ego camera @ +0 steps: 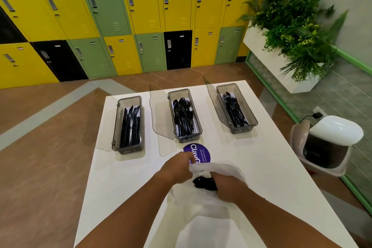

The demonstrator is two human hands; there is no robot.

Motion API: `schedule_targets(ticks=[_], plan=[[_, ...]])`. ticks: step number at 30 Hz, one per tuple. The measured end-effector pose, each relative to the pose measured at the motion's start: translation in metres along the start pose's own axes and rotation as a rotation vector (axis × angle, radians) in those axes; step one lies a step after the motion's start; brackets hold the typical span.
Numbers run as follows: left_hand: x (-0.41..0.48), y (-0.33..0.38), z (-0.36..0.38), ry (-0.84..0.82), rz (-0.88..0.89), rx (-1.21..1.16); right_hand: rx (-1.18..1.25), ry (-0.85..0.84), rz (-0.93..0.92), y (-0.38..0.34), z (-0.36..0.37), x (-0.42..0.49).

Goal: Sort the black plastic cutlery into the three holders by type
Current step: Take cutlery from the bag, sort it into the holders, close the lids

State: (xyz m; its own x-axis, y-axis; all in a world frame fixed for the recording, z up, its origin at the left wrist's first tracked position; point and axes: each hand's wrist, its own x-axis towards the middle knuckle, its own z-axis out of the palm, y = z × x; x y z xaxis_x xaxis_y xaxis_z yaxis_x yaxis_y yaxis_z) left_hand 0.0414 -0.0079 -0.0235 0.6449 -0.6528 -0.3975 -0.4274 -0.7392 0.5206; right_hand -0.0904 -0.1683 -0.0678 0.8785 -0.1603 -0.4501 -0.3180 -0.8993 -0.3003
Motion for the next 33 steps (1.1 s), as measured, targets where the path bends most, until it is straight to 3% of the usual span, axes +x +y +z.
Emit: schedule_targets(ticks=[14,20,29,33], plan=[[0.012,0.002,0.004,0.003,-0.082,-0.206,0.218,0.124,-0.024,0.001,-0.024,-0.011],[0.012,0.0,0.003,0.102,-0.113,-0.267,0.317,0.038,-0.024,-0.001,-0.036,-0.014],[0.012,-0.002,0.004,0.103,-0.167,-0.215,0.904,0.054,0.02,-0.006,-0.051,-0.02],[0.01,-0.003,0.009,0.037,-0.147,-0.157,1.025,0.146,0.127,-0.012,-0.062,-0.017]])
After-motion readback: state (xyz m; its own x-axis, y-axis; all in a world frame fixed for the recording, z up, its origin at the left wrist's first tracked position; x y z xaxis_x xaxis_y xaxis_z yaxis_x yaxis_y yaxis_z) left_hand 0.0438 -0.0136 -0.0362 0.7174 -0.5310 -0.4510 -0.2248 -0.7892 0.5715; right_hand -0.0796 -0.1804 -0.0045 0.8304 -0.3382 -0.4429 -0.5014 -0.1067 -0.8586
